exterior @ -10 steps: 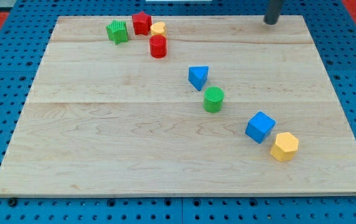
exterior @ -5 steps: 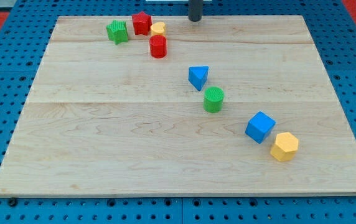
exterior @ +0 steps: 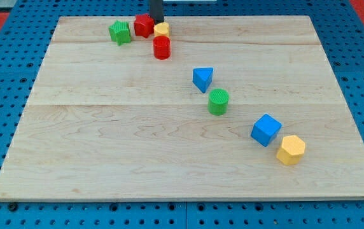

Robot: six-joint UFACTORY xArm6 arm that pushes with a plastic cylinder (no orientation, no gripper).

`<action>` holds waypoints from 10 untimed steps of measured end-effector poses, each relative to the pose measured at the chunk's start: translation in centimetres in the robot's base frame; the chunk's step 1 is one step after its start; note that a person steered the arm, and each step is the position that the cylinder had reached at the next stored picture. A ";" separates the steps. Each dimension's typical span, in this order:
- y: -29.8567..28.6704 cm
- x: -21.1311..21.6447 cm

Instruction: Move the red star to the bottom left

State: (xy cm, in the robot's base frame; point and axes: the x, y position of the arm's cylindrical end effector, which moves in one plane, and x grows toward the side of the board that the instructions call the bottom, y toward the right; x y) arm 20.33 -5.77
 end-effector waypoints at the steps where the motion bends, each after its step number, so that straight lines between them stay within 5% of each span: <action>1: -0.9 -1.1; 5: -5.7 -0.5; 10: -2.2 6.9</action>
State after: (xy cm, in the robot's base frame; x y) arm 27.23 -7.99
